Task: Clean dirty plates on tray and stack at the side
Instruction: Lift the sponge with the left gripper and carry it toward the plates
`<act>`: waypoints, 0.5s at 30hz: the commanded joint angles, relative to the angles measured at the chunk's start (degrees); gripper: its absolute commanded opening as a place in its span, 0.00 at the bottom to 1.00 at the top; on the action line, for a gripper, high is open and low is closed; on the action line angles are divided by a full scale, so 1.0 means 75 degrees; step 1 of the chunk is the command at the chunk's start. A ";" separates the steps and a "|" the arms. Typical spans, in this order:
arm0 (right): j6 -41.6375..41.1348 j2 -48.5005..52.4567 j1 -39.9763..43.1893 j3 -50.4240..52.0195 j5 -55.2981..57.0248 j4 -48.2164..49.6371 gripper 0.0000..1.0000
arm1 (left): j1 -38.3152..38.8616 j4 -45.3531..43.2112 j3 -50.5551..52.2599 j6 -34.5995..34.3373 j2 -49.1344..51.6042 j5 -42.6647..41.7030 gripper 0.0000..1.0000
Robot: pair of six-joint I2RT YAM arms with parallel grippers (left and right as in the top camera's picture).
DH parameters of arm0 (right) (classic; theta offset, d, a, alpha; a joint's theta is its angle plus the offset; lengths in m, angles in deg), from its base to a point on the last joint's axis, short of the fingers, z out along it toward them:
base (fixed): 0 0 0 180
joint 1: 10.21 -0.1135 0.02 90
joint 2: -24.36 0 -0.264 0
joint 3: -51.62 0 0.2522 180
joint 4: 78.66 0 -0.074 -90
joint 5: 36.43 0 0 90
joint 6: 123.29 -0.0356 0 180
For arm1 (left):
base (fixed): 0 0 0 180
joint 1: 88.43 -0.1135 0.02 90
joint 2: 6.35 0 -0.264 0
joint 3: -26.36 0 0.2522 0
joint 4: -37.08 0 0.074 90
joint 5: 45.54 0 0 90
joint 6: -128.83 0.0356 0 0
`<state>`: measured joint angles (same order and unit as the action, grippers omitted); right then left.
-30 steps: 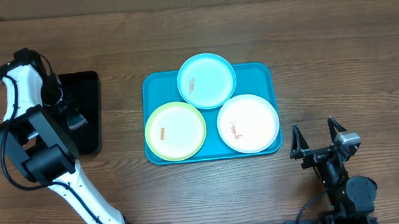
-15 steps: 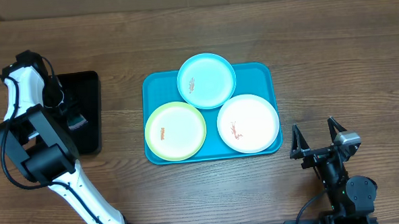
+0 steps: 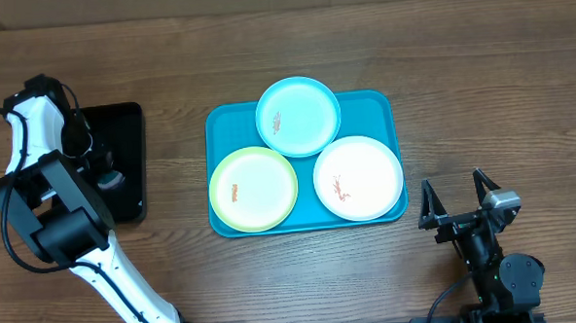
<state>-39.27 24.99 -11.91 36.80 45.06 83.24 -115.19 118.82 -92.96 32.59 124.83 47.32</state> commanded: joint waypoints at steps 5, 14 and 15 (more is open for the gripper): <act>0.0029 -0.0061 -0.0015 0.0079 0.0105 0.0029 1.00 | -0.0035 0.0994 -0.1859 -0.0029 -0.0093 -0.0449 0.04; 0.0029 -0.0061 -0.0015 0.0079 0.0105 0.0029 1.00 | -0.0026 0.2253 -0.4060 -0.0029 -0.0090 -0.1923 0.04; 0.0032 -0.0061 -0.0015 0.0079 0.0105 0.0029 1.00 | -0.0026 0.2256 -0.3923 -0.0029 -0.0073 -0.1699 0.05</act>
<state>-39.24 24.99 -11.91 36.80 45.06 83.22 -115.17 134.58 -122.42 32.59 124.67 34.99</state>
